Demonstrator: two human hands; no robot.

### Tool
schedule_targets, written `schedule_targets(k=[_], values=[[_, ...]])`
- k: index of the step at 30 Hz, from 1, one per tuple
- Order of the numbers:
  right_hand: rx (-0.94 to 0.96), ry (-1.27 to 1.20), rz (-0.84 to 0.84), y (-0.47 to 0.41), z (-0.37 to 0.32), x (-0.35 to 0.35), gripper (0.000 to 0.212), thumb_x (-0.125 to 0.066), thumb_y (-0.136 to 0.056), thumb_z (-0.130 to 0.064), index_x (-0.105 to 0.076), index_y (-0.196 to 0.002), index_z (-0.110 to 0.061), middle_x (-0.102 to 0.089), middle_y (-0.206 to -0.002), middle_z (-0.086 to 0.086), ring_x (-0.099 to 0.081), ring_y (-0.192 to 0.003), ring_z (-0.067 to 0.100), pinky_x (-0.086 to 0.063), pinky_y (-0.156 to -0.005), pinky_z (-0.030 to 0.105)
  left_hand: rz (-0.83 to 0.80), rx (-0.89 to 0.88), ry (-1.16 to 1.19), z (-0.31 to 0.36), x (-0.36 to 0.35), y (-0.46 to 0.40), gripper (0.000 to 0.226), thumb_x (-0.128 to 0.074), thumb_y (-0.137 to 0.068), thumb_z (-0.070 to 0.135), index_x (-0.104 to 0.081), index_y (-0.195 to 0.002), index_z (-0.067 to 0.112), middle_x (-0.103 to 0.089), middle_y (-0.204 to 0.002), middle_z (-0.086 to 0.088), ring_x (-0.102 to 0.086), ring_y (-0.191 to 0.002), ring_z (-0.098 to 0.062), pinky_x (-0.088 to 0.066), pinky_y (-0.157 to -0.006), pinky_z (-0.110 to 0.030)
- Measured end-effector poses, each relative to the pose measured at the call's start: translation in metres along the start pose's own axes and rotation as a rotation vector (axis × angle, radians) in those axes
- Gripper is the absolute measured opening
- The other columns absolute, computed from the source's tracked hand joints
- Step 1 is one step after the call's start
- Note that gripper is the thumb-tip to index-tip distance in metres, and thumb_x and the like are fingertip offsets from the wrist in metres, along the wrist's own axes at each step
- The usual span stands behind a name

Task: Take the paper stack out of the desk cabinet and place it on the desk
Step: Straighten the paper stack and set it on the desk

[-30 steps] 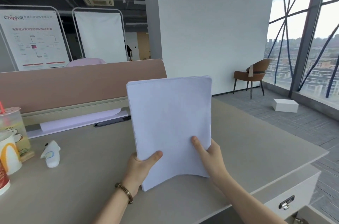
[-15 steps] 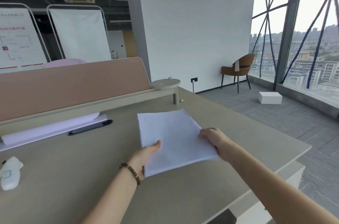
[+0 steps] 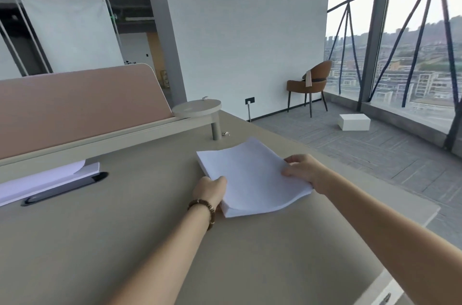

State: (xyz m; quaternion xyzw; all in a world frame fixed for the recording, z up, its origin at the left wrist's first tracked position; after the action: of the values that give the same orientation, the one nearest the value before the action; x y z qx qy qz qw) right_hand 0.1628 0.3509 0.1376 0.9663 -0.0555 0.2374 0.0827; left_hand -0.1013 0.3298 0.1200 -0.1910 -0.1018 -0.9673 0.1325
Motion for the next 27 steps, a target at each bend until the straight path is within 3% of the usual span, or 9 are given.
schedule_targets(k=[2,6,8,10,14,21,27], values=[[0.010,0.033,0.014,-0.020,-0.001,0.007,0.039,-0.062,-0.085,0.000,-0.067,-0.123,-0.007,-0.062,-0.107,0.014,-0.056,-0.091,0.023,-0.043,-0.080,0.028,-0.001,-0.086,-0.147,0.010,-0.008,-0.010,0.009,-0.057,-0.083,0.016,-0.056,-0.086,0.008,-0.061,-0.079,-0.006,-0.061,-0.078,-0.028,-0.048,-0.073,-0.030],[0.052,0.204,0.022,-0.062,0.000,0.016,0.048,-0.070,-0.084,-0.014,-0.064,-0.131,-0.017,-0.062,-0.130,0.009,-0.057,-0.107,0.025,-0.043,-0.091,0.027,-0.003,-0.267,-0.363,0.028,-0.031,-0.023,0.048,-0.050,-0.091,0.018,-0.036,-0.136,0.014,-0.061,-0.114,-0.008,-0.059,-0.090,-0.029,-0.044,-0.074,-0.031],[0.078,0.276,0.051,-0.079,-0.001,0.021,0.062,-0.076,-0.081,-0.019,-0.055,-0.140,-0.018,-0.062,-0.134,0.010,-0.058,-0.120,0.028,-0.042,-0.100,0.030,0.032,-0.295,-0.527,0.034,-0.041,-0.029,0.044,-0.046,-0.091,0.024,-0.040,-0.134,0.014,-0.063,-0.121,-0.011,-0.060,-0.091,-0.031,-0.047,-0.075,-0.033],[0.099,0.316,0.068,-0.091,-0.006,0.027,0.068,-0.078,-0.080,-0.022,-0.050,-0.142,-0.017,-0.066,-0.128,0.010,-0.059,-0.120,0.028,-0.042,-0.096,0.029,0.062,-0.297,-0.593,0.039,-0.049,-0.034,0.034,-0.044,-0.091,0.026,-0.048,-0.122,0.011,-0.064,-0.117,-0.013,-0.058,-0.089,-0.033,-0.049,-0.075,-0.034],[0.122,0.427,0.075,-0.115,-0.011,0.032,0.049,-0.077,-0.082,-0.026,-0.062,-0.127,-0.017,-0.067,-0.125,0.010,-0.061,-0.115,0.029,-0.044,-0.084,0.027,0.104,-0.342,-0.618,0.049,-0.063,-0.041,0.012,-0.042,-0.089,0.023,-0.040,-0.091,0.011,-0.067,-0.105,-0.017,-0.057,-0.082,-0.035,-0.052,-0.073,-0.038],[0.189,0.626,0.076,-0.140,-0.020,0.028,0.040,-0.069,-0.088,-0.028,-0.067,-0.124,-0.013,-0.066,-0.127,0.010,-0.061,-0.116,0.030,-0.049,-0.091,0.032,0.140,-0.376,-0.673,0.052,-0.077,-0.056,0.011,-0.036,-0.092,0.020,-0.040,-0.093,0.010,-0.069,-0.108,-0.018,-0.065,-0.096,-0.038,-0.046,-0.072,-0.037],[0.201,0.769,0.086,-0.148,-0.021,0.021,0.033,-0.051,-0.086,-0.017,-0.071,-0.110,-0.006,-0.071,-0.113,0.015,-0.064,-0.108,0.035,-0.050,-0.074,0.032,0.193,-0.427,-0.744,0.054,-0.082,-0.063,0.030,-0.029,-0.097,0.025,-0.049,-0.108,0.006,-0.069,-0.112,-0.018,-0.066,-0.098,-0.037,-0.040,-0.068,-0.034]])
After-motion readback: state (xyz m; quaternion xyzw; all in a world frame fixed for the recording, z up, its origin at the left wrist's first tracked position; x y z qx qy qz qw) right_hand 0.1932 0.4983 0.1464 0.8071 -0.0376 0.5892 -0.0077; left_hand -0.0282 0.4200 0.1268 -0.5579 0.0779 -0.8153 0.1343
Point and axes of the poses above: each hand's wrist, its own y-axis away from the middle knuckle, its own x-axis out of the back of the hand, z = x × y, the point moved 7 cm from there along -y, towards the middle knuckle
